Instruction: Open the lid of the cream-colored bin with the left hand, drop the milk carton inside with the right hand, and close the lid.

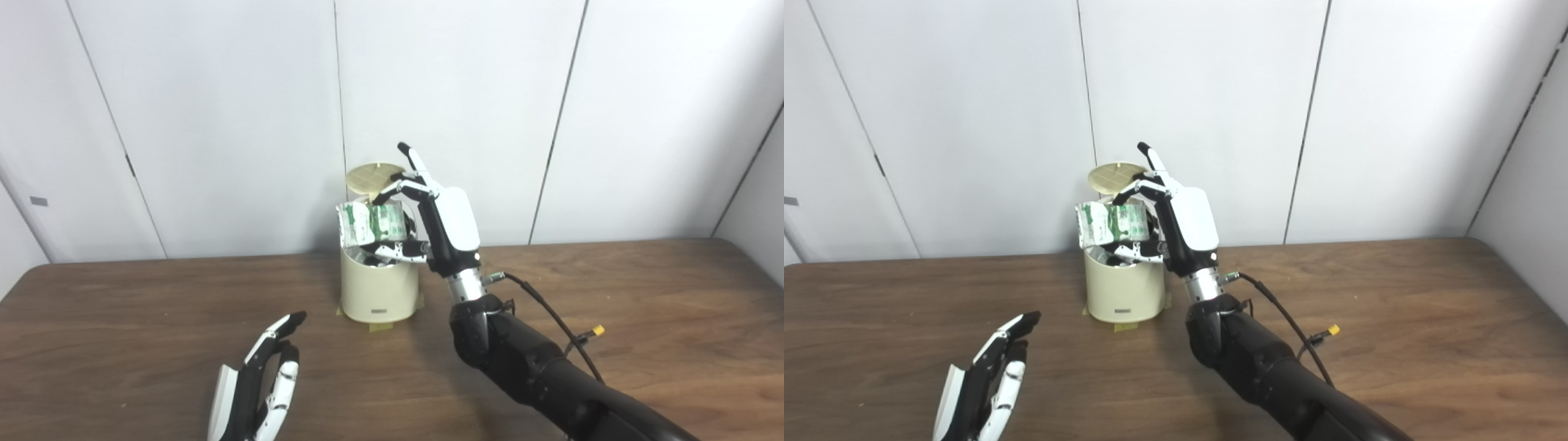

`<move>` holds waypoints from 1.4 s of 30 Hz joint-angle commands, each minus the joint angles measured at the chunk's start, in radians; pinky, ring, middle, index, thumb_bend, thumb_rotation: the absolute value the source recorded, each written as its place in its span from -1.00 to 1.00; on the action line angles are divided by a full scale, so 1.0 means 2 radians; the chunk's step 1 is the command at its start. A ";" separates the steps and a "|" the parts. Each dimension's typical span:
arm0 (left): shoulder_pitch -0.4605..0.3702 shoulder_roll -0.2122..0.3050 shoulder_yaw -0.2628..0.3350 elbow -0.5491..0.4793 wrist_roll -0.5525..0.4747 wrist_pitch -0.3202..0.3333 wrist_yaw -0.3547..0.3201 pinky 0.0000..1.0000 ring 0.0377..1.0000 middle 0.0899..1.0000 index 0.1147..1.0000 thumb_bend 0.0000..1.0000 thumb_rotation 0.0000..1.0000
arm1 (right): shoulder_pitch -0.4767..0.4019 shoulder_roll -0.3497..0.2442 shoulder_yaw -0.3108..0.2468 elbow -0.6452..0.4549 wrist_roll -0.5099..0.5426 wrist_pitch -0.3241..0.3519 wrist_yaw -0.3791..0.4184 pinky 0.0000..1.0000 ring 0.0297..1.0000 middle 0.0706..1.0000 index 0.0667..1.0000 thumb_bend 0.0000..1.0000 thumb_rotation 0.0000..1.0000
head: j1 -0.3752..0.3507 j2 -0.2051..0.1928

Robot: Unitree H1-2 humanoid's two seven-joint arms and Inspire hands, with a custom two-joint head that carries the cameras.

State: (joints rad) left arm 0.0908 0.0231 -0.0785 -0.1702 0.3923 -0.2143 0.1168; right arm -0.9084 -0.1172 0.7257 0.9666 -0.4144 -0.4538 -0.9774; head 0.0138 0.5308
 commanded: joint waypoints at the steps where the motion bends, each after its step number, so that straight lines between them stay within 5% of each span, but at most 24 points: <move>1: 0.039 0.001 -0.005 0.009 0.004 -0.012 0.005 0.62 0.68 0.65 0.60 -0.39 0.79 | -0.021 -0.008 -0.013 -0.005 0.006 -0.008 -0.006 0.96 0.96 0.91 -0.08 0.04 -0.71 | 0.001 0.000; 25: 0.040 0.002 -0.006 0.007 0.009 -0.010 0.006 0.60 0.68 0.65 0.59 -0.39 0.82 | -0.024 -0.002 -0.038 0.022 0.004 -0.008 0.000 0.93 0.96 0.91 -0.08 0.04 -0.69 | 0.002 0.000; 26: 0.040 0.002 -0.006 0.007 0.009 -0.010 0.006 0.61 0.68 0.65 0.59 -0.39 0.82 | -0.024 -0.001 -0.040 0.023 0.005 -0.008 0.002 0.94 0.96 0.91 0.12 0.32 -0.58 | 0.002 0.000; 28: 0.040 0.001 -0.006 0.007 0.008 -0.009 0.006 0.61 0.68 0.65 0.59 -0.40 0.82 | -0.025 0.002 -0.047 0.030 0.007 -0.008 0.007 0.96 0.97 0.92 0.33 0.57 -0.36 | 0.003 0.000; 42: 0.039 0.000 -0.006 0.012 0.006 -0.013 0.008 0.60 0.67 0.65 0.59 -0.40 0.81 | -0.026 0.009 -0.067 0.048 0.005 -0.008 0.033 0.99 1.00 0.97 0.54 0.69 -0.10 | 0.005 0.000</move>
State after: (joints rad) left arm 0.0925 0.0229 -0.0793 -0.1705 0.3942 -0.2147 0.1183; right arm -0.9075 -0.0907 0.6073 1.0712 -0.4075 -0.4534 -0.9115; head 0.0215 0.5292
